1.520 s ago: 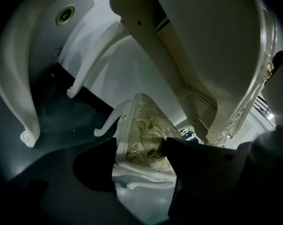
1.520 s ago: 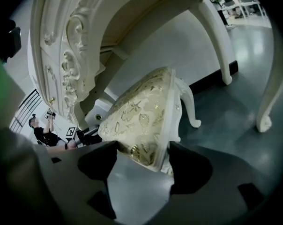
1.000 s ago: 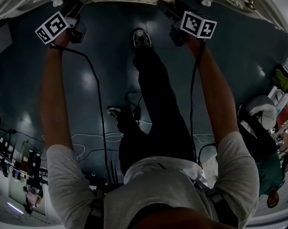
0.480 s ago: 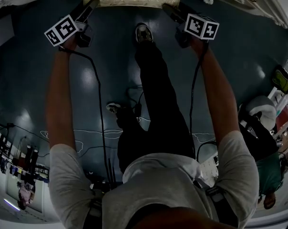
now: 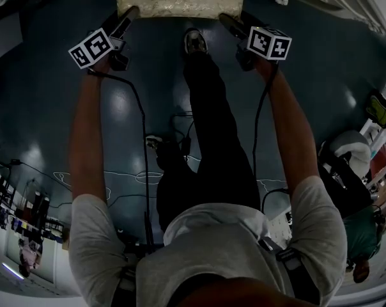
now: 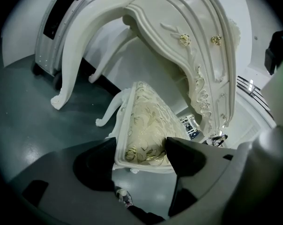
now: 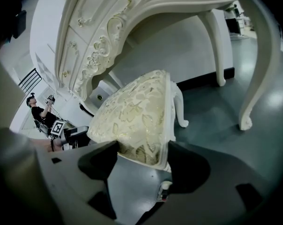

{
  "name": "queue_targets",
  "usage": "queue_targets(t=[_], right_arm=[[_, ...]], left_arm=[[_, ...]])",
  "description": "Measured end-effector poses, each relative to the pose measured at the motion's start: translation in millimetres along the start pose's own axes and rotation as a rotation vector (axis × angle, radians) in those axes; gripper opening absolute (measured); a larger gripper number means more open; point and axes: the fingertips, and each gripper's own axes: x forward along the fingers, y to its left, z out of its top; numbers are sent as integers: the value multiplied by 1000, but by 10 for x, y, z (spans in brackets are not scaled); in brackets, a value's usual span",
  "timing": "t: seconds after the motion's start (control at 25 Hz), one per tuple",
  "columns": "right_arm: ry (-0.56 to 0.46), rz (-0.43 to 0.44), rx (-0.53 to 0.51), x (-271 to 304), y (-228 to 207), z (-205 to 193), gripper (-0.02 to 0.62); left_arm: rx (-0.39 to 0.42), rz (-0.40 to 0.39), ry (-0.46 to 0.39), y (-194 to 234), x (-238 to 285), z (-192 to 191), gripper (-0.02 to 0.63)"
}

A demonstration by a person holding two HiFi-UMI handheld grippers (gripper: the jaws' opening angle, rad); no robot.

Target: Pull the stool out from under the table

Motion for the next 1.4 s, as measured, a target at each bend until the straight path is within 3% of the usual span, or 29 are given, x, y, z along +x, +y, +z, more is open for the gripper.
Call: queue_targets(t=[0.16,0.96,1.4], right_arm=[[13,-1,-8,-89,51,-227,339],[90,-10,-15,-99,83,-146,339],[93,-22,-6,-495,240,-1119,339]], left_arm=[[-6,8,15,8,-155,-222,321],[-43,36,72,-18,-163,-259,324],[-39,37,91,-15,-735,-1130,324]])
